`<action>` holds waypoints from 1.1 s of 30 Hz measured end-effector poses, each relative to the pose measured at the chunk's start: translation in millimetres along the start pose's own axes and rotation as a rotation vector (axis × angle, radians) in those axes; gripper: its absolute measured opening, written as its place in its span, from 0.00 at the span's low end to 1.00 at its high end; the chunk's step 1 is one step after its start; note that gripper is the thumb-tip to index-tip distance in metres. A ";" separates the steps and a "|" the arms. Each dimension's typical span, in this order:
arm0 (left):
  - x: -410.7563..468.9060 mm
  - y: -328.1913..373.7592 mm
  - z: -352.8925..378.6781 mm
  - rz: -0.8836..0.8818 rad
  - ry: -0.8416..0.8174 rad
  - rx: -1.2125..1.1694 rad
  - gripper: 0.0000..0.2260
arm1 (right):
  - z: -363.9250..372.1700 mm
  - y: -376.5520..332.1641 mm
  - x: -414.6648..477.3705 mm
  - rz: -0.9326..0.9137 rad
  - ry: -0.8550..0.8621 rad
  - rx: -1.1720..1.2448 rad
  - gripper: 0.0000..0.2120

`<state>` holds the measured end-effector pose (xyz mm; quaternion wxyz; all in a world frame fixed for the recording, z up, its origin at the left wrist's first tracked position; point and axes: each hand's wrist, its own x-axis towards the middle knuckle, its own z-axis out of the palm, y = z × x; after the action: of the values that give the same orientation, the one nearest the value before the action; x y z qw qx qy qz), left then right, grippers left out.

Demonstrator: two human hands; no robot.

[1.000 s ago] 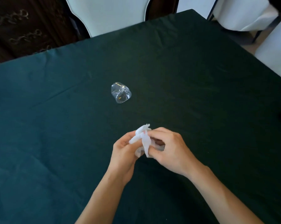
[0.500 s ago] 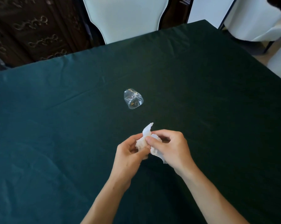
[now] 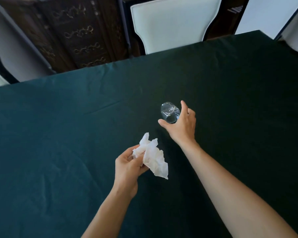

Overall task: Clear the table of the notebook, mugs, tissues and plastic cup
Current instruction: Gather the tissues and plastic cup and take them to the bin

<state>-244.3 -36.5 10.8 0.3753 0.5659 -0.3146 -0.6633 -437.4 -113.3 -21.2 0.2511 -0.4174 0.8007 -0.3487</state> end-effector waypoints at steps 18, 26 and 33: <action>-11.8 51.3 -29.1 0.055 0.150 -0.171 0.11 | -8.1 -75.7 -104.9 -0.271 -0.460 0.304 0.30; -55.6 58.6 -74.7 -0.011 0.099 -0.459 0.17 | 4.7 -113.0 -150.3 -0.407 -0.453 0.192 0.34; -114.7 56.1 -136.4 0.076 0.204 -0.420 0.16 | 33.2 -141.2 -225.2 -0.563 -0.501 0.090 0.38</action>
<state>-92.9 33.3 95.0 0.5394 0.5272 -0.1511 -0.6390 -226.3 7.4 91.3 0.3518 -0.6819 0.5521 -0.3261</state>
